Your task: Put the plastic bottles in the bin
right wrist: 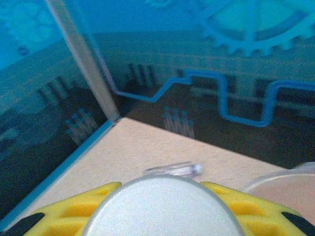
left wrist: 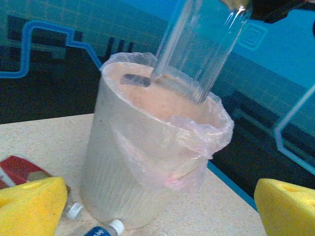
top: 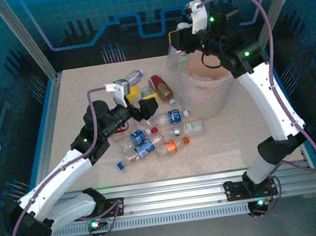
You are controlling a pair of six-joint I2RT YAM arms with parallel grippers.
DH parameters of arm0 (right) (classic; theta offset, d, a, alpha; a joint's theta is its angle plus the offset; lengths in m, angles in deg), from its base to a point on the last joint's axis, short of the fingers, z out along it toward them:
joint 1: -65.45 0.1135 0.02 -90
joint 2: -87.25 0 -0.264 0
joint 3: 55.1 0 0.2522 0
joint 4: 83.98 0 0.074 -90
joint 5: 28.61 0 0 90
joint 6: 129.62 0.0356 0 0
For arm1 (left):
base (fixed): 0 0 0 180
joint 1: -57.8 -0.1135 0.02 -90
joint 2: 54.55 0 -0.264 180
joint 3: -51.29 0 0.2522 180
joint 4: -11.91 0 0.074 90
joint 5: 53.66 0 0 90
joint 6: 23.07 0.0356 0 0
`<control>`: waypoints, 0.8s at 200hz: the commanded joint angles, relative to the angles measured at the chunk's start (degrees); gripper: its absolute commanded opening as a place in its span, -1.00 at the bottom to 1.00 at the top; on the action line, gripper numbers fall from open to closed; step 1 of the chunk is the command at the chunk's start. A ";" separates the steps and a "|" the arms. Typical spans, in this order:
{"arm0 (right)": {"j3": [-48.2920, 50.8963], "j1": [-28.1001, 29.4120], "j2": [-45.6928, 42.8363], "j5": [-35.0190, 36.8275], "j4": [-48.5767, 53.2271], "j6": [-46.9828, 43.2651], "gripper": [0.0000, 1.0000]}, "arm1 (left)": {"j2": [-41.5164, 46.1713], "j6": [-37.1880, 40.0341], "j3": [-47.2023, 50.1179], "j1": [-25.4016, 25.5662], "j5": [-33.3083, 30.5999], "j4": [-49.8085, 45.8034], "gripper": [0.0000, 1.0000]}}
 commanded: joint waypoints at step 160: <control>-3.91 -6.56 19.64 27.07 20.11 -9.47 -0.97 | 5.83 3.67 4.56 0.22 -14.55 -6.86 0.98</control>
